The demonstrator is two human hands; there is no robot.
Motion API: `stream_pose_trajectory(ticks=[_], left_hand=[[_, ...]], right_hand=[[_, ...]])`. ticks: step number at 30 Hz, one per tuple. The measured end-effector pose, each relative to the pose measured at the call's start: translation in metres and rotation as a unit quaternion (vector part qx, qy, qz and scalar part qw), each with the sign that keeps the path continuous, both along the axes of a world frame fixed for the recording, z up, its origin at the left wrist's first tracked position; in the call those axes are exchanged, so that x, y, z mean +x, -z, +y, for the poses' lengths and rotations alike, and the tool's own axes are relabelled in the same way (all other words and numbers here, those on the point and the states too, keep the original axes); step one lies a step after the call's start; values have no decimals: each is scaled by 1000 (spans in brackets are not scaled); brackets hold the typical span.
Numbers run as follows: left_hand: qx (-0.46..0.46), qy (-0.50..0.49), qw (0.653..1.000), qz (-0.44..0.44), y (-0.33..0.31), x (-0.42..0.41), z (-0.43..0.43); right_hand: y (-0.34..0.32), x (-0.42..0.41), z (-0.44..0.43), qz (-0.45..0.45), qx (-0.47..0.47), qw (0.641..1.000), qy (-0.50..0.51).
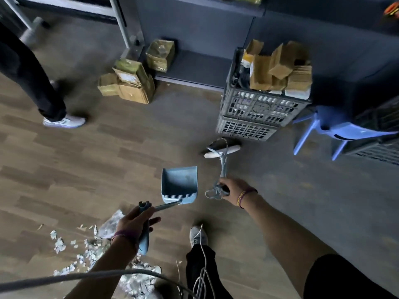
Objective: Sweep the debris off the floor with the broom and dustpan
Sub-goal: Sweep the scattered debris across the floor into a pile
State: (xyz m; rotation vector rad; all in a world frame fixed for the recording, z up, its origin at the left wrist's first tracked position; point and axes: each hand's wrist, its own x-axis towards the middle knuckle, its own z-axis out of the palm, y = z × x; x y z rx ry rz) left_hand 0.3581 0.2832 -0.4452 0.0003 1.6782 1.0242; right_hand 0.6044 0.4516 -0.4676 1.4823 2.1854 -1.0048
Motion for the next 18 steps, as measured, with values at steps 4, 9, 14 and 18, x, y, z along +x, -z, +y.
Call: stream_pose_trajectory(ticks=[4, 9, 14, 18], left_hand=[[0, 29, 1000, 1, 3, -7, -19], [8, 63, 998, -10, 0, -26, -72], [22, 87, 996, -8, -2, -55, -151], [16, 101, 995, -12, -9, -77, -222]], right_hand=[[14, -2, -52, 1, -15, 999, 31], [17, -28, -142, 5, -11, 998, 55], [9, -74, -256, 44, -12, 992, 121], [6, -112, -353, 58, -35, 988, 139]])
